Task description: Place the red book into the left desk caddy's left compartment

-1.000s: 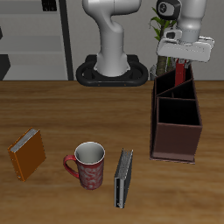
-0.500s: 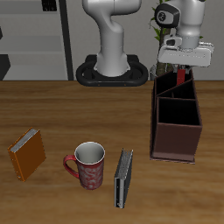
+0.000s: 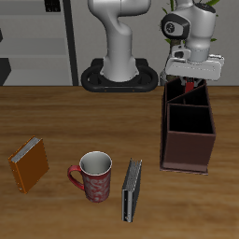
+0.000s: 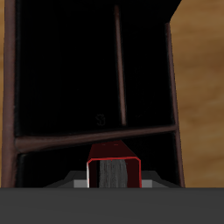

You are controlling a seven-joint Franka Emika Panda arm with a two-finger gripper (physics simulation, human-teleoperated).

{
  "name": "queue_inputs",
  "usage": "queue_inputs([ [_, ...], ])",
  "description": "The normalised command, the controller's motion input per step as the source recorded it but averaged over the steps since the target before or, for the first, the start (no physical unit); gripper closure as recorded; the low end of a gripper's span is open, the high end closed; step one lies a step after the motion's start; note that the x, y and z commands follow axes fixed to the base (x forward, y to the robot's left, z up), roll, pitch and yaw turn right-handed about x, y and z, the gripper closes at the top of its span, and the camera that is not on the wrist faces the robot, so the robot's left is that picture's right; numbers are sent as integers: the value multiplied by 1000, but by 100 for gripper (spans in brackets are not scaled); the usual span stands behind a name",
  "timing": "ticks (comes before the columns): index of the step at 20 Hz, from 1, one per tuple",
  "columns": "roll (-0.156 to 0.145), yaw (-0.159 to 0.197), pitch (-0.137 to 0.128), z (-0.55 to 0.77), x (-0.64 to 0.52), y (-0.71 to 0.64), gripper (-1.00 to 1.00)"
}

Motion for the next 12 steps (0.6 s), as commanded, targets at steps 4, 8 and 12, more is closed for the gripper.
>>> queue_inputs([
  [4, 15, 5, 31, -138, 73, 18, 100],
  [8, 29, -11, 95, -109, 106, -81, -100],
  [12, 0, -12, 8, 22, -60, -1, -100],
])
